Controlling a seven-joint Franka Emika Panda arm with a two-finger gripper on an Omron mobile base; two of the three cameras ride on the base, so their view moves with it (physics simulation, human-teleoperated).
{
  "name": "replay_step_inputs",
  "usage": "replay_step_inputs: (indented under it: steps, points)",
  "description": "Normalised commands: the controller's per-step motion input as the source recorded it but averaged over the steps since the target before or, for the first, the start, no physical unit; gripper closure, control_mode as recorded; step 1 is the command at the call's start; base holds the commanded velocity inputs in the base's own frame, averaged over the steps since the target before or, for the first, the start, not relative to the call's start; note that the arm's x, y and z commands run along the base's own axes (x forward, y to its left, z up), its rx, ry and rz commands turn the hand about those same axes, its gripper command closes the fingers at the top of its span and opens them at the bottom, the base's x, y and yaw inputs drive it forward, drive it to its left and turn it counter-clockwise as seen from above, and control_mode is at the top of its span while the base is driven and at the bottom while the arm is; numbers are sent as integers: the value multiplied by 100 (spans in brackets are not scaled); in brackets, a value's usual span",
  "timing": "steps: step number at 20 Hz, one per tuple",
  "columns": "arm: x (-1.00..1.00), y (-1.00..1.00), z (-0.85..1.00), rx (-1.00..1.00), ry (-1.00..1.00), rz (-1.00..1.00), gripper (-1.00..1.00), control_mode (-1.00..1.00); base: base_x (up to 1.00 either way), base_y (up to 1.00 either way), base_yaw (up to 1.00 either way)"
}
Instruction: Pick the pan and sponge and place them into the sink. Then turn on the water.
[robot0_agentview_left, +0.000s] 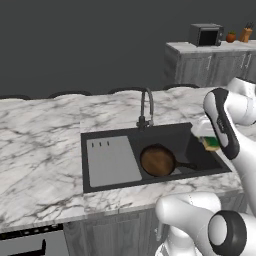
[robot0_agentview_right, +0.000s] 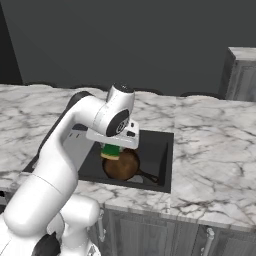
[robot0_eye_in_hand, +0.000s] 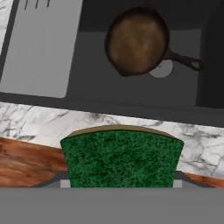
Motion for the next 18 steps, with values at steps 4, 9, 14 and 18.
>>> replay_step_inputs:
  steps: [4,9,14,18]
  points:
    - [13,-1,-7,-1,-13,15,100,-100,0,0,0]
    - [14,1,-16,-4,-8,15,100,-100,0,0,0]
    - [7,3,-15,-7,-8,12,100,-100,0,0,0]
    - [5,2,-13,-6,-11,11,100,-100,0,0,0]
